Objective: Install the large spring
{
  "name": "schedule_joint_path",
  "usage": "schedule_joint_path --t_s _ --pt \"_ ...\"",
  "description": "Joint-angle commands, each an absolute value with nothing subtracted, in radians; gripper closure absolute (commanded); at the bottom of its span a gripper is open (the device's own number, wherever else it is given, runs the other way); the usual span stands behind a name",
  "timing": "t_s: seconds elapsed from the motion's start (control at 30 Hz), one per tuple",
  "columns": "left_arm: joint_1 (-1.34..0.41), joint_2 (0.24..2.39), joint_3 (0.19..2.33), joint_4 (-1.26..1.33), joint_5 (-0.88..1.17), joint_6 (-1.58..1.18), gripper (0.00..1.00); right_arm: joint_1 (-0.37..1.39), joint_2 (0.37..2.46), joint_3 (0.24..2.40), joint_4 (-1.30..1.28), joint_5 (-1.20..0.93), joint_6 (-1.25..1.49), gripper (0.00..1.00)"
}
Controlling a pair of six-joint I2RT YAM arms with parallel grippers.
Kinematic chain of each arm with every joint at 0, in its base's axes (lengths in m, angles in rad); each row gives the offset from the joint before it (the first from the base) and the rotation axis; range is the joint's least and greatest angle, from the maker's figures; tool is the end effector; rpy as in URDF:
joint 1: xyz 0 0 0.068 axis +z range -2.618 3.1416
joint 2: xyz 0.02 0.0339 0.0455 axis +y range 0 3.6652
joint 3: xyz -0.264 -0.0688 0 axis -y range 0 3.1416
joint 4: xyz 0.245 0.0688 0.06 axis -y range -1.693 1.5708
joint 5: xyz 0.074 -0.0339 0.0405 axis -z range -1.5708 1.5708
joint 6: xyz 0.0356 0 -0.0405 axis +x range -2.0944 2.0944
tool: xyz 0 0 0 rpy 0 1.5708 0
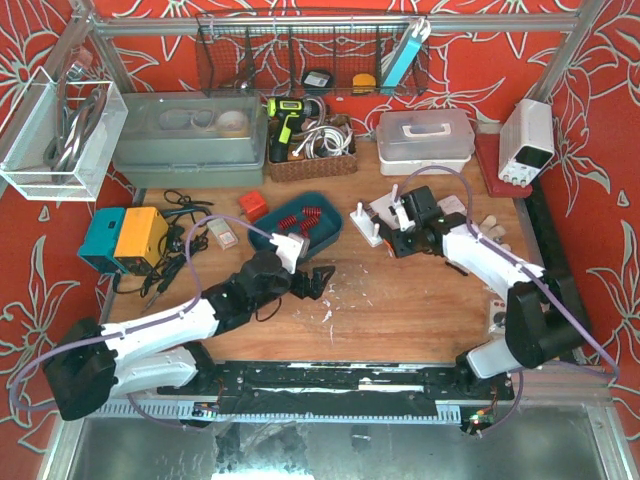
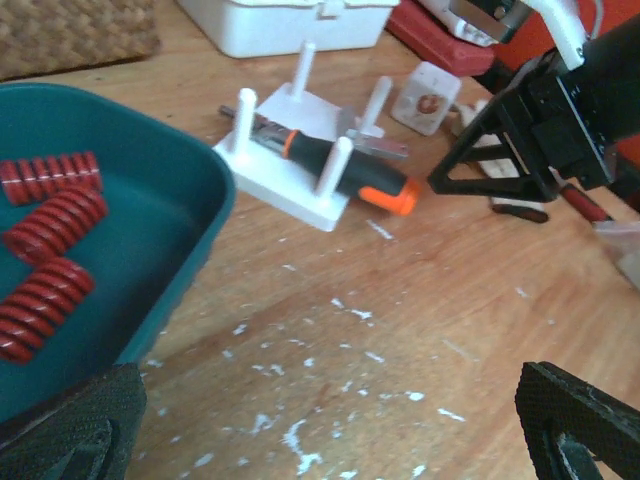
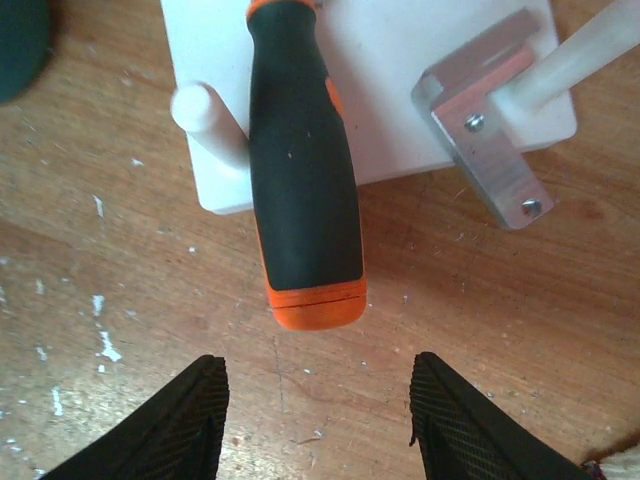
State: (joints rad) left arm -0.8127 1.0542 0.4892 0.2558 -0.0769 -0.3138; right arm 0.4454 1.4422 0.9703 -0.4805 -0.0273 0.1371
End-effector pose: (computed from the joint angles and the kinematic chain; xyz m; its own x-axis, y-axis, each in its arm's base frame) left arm 0.1622 -0.1673 0.2292 -0.4070 -0.0178 -0.9133 0.5762 0.7708 -0.2718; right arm 0.2660 0.1280 0.2281 -0.7892 -0.2254 -0.5712 -0.3403 0.9349 0.1013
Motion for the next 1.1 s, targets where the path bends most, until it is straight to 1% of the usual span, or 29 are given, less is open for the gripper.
schedule_joint_path --t_s 0.0,0.07,0.13,0.2,0.3,0.47,0.73,0.87,0.93,1.03,1.07 --pt "-0.824 1.003 0.408 0.354 -0.205 -0.245 0.00 0.449 1.503 1.020 -0.517 -0.018 0.064 0.45" --pt "-0.824 0.961 0.352 0.423 -0.212 -0.221 0.00 0.449 1.538 1.041 -0.514 -0.029 0.049 0.43" --pt "-0.824 0.933 0.315 0.448 -0.260 -0.207 0.00 0.450 1.570 1.059 -0.506 -0.029 0.034 0.41" --pt "-0.824 0.909 0.321 0.412 -0.309 -0.225 0.00 0.454 1.597 1.070 -0.495 -0.033 0.013 0.39" --pt "-0.824 0.870 0.312 0.401 -0.310 -0.233 0.00 0.457 1.641 1.092 -0.488 -0.032 -0.010 0.37" --pt "-0.824 0.855 0.282 0.438 -0.308 -0.241 0.00 0.461 1.720 1.129 -0.492 -0.023 -0.035 0.37" --pt "-0.824 0.904 0.315 0.406 -0.286 -0.254 0.00 0.474 1.811 1.178 -0.488 -0.006 -0.076 0.37" --pt "-0.824 0.908 0.312 0.411 -0.274 -0.258 0.00 0.475 1.825 1.176 -0.479 0.005 -0.083 0.39" --pt "-0.824 0.908 0.311 0.410 -0.276 -0.255 0.00 0.475 1.827 1.181 -0.480 0.010 -0.085 0.42" --pt "-0.824 0.911 0.313 0.407 -0.279 -0.250 0.00 0.477 1.821 1.185 -0.483 0.021 -0.088 0.50" --pt "-0.824 0.911 0.313 0.407 -0.280 -0.249 0.00 0.477 1.812 1.182 -0.480 0.020 -0.089 0.55"
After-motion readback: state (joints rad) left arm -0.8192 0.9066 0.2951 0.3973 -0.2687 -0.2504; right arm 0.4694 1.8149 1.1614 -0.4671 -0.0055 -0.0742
